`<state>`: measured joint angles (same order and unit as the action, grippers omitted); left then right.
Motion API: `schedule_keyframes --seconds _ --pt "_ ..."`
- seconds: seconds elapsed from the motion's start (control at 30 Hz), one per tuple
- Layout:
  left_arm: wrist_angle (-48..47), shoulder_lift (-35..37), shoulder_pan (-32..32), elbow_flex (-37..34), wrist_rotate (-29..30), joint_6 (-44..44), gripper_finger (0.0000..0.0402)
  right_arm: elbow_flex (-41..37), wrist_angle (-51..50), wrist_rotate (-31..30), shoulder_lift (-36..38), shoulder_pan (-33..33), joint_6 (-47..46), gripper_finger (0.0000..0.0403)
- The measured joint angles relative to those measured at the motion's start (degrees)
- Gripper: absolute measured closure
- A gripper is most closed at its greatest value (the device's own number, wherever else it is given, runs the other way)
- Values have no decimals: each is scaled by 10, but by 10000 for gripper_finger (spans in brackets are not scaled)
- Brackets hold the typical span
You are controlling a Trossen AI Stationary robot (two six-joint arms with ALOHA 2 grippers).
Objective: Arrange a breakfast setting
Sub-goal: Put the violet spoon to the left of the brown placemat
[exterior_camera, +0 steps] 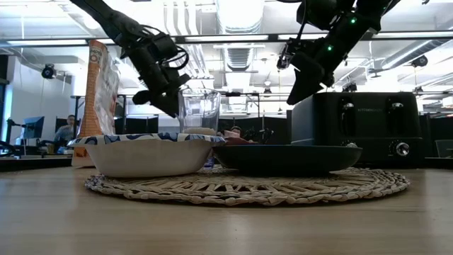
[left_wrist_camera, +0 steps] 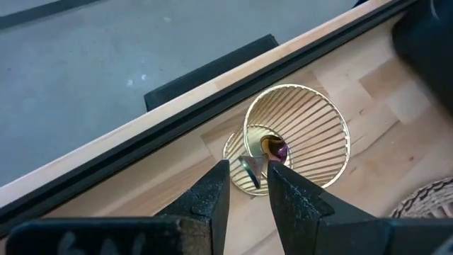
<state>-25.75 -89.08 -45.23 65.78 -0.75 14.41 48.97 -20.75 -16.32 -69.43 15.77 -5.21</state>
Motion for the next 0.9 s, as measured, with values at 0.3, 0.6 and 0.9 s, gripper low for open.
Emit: schedule_keyframes --seconds 0.3,0.6,0.9 --pt "-7 0 0 0 -4 -3 285 0 0 0 0 0 7 312" --pt "15 0 0 0 5 44 229 0 0 0 0 0 8 312" --pt "20 0 0 0 32 68 249 0 0 0 0 0 10 312"
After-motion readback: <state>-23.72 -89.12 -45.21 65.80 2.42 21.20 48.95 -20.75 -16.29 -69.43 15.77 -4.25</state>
